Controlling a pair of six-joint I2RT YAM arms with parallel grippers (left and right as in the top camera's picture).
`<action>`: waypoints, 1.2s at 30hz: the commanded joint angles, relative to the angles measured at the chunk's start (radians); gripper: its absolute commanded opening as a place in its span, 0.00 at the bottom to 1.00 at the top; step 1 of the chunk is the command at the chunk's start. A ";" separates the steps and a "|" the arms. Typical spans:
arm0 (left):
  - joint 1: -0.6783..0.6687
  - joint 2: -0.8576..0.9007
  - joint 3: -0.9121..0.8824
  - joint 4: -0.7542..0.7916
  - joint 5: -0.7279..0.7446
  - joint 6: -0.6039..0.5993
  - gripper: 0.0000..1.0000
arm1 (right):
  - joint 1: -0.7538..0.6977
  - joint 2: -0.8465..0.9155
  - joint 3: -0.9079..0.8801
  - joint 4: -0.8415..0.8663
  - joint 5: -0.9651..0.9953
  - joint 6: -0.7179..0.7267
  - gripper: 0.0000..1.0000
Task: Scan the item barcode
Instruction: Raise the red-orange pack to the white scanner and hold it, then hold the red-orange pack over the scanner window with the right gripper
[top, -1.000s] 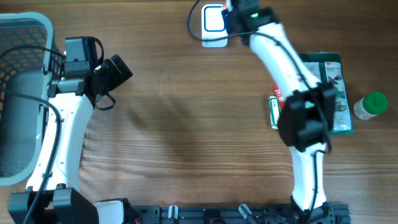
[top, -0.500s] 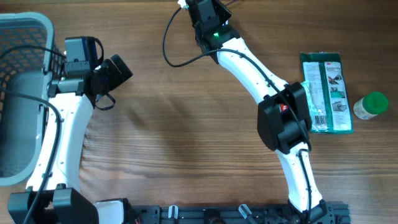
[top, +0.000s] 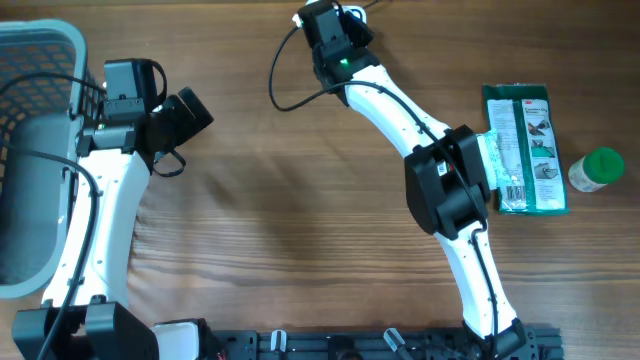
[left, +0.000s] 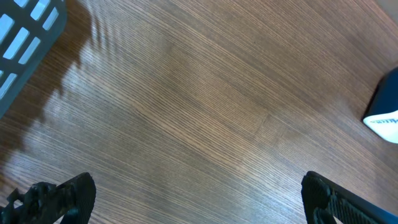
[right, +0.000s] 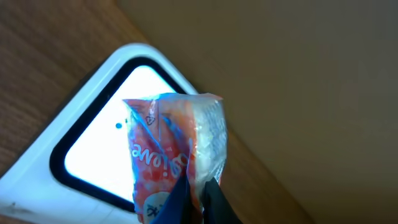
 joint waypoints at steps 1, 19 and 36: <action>0.004 -0.009 0.008 -0.001 -0.010 0.002 1.00 | -0.001 0.014 0.005 0.002 0.010 0.029 0.08; 0.004 -0.009 0.008 -0.001 -0.010 0.001 1.00 | -0.008 0.009 0.005 0.014 0.001 0.285 0.04; 0.004 -0.009 0.008 -0.001 -0.010 0.001 1.00 | -0.014 -0.054 0.005 0.008 0.003 0.285 0.04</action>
